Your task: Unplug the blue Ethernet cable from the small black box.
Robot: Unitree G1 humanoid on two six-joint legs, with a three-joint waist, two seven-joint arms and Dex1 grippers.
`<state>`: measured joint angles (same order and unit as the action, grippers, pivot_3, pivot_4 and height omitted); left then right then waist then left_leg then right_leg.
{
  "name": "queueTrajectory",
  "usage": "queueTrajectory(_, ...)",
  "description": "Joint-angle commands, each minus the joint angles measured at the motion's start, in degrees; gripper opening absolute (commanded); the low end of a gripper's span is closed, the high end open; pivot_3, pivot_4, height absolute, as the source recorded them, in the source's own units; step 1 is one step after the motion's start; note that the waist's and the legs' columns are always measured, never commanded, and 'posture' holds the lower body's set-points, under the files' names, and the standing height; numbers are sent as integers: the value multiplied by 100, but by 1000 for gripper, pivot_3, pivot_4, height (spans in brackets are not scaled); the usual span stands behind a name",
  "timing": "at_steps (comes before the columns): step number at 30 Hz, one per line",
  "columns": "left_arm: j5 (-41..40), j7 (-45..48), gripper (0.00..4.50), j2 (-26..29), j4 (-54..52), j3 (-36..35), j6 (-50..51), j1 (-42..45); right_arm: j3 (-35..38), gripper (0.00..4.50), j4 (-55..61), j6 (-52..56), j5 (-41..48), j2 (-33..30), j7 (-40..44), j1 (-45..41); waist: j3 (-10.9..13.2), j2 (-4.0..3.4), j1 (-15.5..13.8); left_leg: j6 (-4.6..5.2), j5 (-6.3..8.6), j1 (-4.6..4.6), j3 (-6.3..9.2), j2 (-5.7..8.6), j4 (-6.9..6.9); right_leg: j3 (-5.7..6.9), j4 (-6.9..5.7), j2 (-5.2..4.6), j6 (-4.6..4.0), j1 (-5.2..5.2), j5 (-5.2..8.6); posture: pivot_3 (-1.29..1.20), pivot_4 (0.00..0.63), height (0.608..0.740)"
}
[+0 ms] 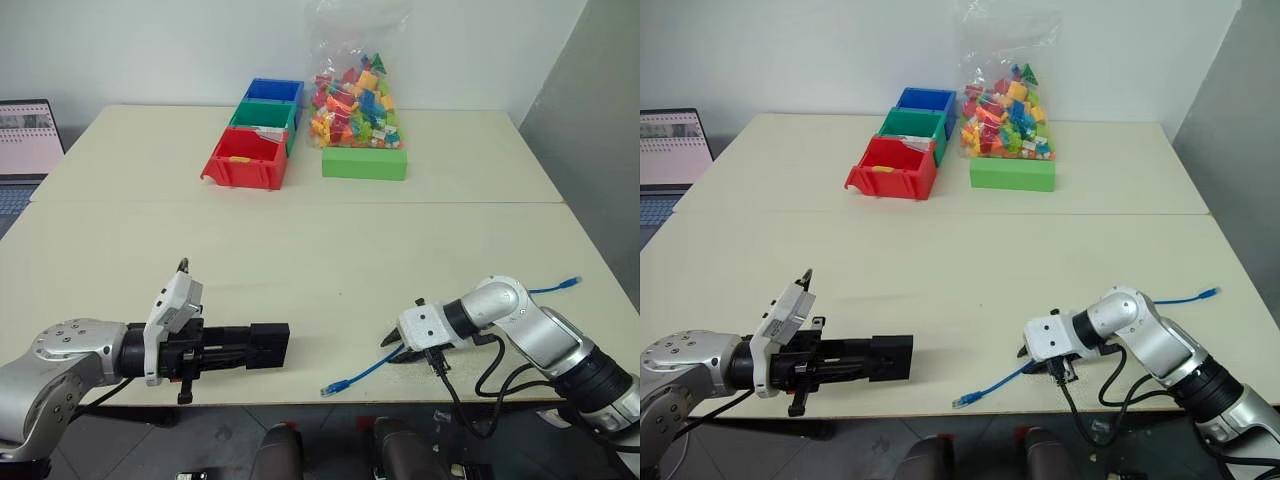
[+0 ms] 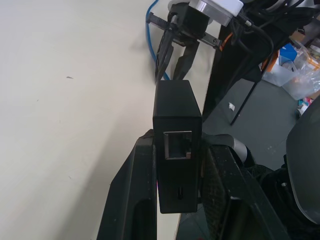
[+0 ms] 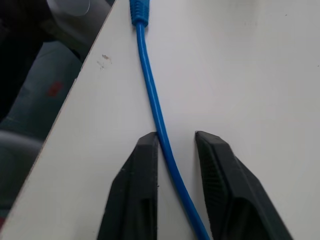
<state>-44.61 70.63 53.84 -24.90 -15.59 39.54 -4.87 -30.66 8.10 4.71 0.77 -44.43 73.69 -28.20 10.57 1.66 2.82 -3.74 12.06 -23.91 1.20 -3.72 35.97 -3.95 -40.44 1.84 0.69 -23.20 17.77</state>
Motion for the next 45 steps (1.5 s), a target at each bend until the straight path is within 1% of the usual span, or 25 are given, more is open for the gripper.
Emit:
queueTrajectory(1,6,15,781,23,-16,3,-113,71,103,296,-78,-245,-189,34,38,-132,0,0,-1,0,0,0,0,0,0,0,0,0,0,0,0,0,150,740)
queueTrajectory(2,13,19,781,21,2,14,-125,85,113,52,-113,-329,-220,42,36,-153,0,0,-1,0,0,0,0,0,0,0,-1,0,0,0,0,0,150,740)
queueTrajectory(3,19,23,781,20,16,21,-135,98,148,0,-134,-386,-220,57,23,-169,0,0,-3,0,0,0,0,0,0,0,-2,0,0,0,0,0,150,740)
queueTrajectory(6,18,-9,781,-11,43,13,-141,127,397,0,-45,-286,36,136,-21,-182,0,0,-6,0,0,0,0,1,1,0,-4,0,0,0,0,0,150,740)
queueTrajectory(9,14,-127,781,-82,156,-55,-118,165,862,0,-68,175,343,255,-274,-246,0,0,-5,0,0,0,-1,1,1,0,-7,0,0,0,0,0,150,740)
queueTrajectory(13,148,-326,781,-183,415,-120,-215,232,1462,0,-587,659,402,510,-972,-404,0,1,-4,0,0,0,0,1,3,-1,-11,0,-1,0,0,0,150,740)
queueTrajectory(15,214,-439,781,-230,506,-102,-268,299,1621,0,-922,736,239,637,-1363,-510,0,0,-5,0,0,0,0,2,4,-3,-12,0,-5,0,-3,0,150,740)
queueTrajectory(17,346,-564,781,-282,625,-11,-357,440,1624,0,-1448,714,-179,855,-2038,-714,0,0,-3,0,0,1,-2,2,4,-4,-13,0,-15,-1,-8,0,150,740)
queueTrajectory(21,605,-893,781,-517,832,182,-508,857,1488,0,-2712,842,-974,1507,-3469,-1240,-1,2,9,-1,-1,1,-9,4,7,-7,-31,1,-21,-8,-12,0,150,740)
queueTrajectory(23,725,-1045,781,-628,905,239,-599,1017,1460,0,-3189,850,-1109,1721,-3711,-1443,-1,1,16,-1,-1,3,-14,5,6,-10,-35,0,-26,-8,-14,0,150,740)
queueTrajectory(27,902,-1264,781,-799,1035,280,-732,1238,1466,0,-3873,876,-1174,1964,-3759,-1715,-1,1,26,-1,-1,1,-17,5,5,-10,-37,0,-31,-11,-16,0,150,740)
queueTrajectory(30,1039,-1611,781,-1005,1180,203,-865,1428,1635,599,-3914,942,-942,1999,-3542,-1802,-1,1,31,-1,-1,2,-20,5,5,-10,-38,0,-31,-10,-17,0,150,740)
queueTrajectory(32,1169,-1976,781,-1199,1374,102,-1001,1616,1791,1176,-3649,1085,-747,1935,-3337,-1797,-2,3,28,-1,-1,4,-20,6,7,-9,-42,-1,-30,-9,-17,0,150,740)
queueTrajectory(34,1422,-2318,781,-1352,1618,57,-1260,1781,1952,1572,-3318,1292,-586,1845,-3186,-1755,-1,1,27,-1,-1,3,-15,5,8,-9,-42,0,-30,-8,-17,0,150,740)
queueTrajectory(36,1917,-2863,781,-1533,2042,28,-1808,1995,2200,2082,-2876,1674,-286,1839,-3090,-1687,-1,1,16,-1,-1,2,-14,5,8,-8,-44,0,-30,-8,-17,0,150,740)
queueTrajectory(39,2569,-3562,781,-1755,2911,9,-2680,2385,2413,2834,-1731,2368,317,1916,-2771,-1501,-2,3,8,-1,-1,2,-11,4,8,-5,-44,1,-31,-8,-17,0,150,740)
queueTrajectory(41,2930,-3857,781,-1811,3457,55,-3231,2580,2322,2834,-1003,2666,552,1929,-2575,-1395,-1,1,7,-1,-1,2,-11,5,6,-4,-45,0,-31,-8,-18,0,150,740)
queueTrajectory(45,3277,-4345,781,-1997,4674,17,-4071,3014,1942,2834,322,3139,882,1924,-2307,-1295,-2,2,1,0,0,1,-7,3,6,0,-44,1,-31,-8,-18,0,150,740)
